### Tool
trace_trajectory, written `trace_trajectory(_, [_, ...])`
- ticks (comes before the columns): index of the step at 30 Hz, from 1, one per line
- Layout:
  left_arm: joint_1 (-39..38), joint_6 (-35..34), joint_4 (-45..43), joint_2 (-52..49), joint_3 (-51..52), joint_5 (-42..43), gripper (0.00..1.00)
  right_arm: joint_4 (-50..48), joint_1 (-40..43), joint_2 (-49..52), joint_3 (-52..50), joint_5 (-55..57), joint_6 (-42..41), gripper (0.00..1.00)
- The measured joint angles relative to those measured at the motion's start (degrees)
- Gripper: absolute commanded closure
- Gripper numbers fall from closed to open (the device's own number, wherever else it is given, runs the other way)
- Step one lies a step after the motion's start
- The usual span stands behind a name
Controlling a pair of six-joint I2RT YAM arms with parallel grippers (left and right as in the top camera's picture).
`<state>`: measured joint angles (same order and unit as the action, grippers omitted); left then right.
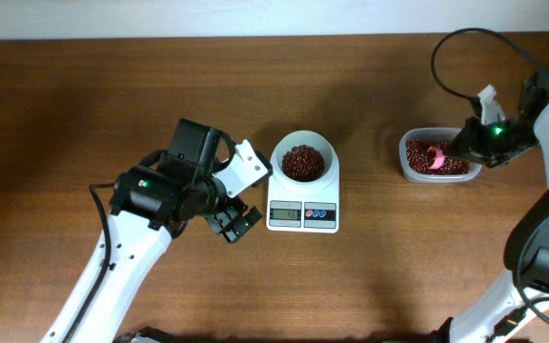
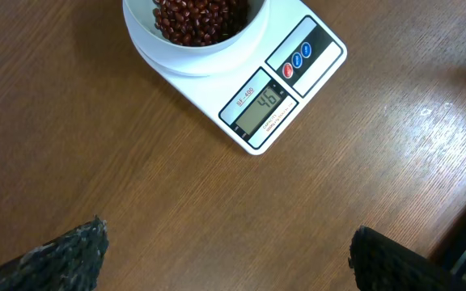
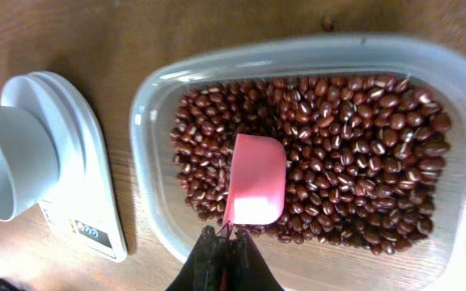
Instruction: Scoop and weigh 50g on scale
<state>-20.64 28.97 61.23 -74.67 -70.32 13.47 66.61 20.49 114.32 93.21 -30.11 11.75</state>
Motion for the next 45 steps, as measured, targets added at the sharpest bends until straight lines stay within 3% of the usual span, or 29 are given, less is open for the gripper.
trace_trajectory(18, [0.0, 0.0, 0.02, 0.0, 0.0, 0.02, 0.01, 4.44, 9.38, -2.49, 1.2, -9.99, 0.02, 0.96])
trace_trajectory(33, [0.0, 0.0, 0.0, 0.0, 0.0, 0.0, 0.01, 5.35, 9.66, -2.49, 1.2, -20.9, -0.04, 0.96])
trace_trajectory(35, [0.0, 0.0, 0.0, 0.0, 0.0, 0.0, 0.01, 5.16, 8.72, -2.49, 1.2, -21.57, -0.02, 0.96])
trace_trajectory(45, [0.0, 0.0, 0.02, 0.0, 0.0, 0.02, 0.01, 1.7, -11.04, -2.49, 1.2, -25.57, -0.11, 0.96])
